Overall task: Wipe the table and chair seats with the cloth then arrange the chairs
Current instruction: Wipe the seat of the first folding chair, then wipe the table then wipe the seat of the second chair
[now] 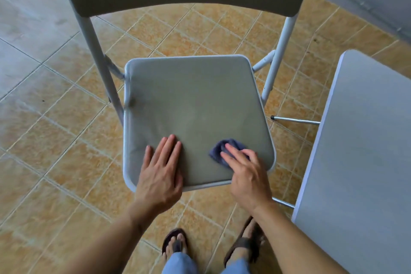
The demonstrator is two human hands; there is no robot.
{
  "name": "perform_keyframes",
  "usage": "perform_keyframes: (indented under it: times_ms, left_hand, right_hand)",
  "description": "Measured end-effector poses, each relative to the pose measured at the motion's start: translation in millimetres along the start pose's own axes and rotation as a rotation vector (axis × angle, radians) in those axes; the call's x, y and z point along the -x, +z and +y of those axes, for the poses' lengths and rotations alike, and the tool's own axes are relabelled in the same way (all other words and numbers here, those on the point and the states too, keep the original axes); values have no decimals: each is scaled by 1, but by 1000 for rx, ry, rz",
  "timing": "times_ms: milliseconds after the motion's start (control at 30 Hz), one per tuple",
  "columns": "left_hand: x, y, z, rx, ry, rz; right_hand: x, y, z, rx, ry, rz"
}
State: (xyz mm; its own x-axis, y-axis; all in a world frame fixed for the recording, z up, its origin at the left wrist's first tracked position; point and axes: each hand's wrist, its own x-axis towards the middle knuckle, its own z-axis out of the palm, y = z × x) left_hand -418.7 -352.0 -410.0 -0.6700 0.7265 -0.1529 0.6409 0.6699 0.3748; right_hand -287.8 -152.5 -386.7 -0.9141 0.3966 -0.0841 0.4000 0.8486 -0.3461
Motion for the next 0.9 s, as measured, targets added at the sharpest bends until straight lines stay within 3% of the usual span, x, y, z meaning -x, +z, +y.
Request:
perform_keyframes:
  times_ms: [100,267,433,667,900]
  left_hand:
    - [14,6,5,7,-66,-16]
    - [10,-13,6,-9,-78,-125]
    - [12,-52,43,-31,-94,-184]
    - [46,-92,173,70,-48,-125]
    - [100,-130,378,143,111,-90]
  right_hand:
    - [4,-12,21,20,178,69]
    - [10,-26,13,-93,345,48]
    - [33,-66,0,-212,347,130]
    - [128,-170,34,-319,375,267]
    - [290,-299,121,-268,438,327]
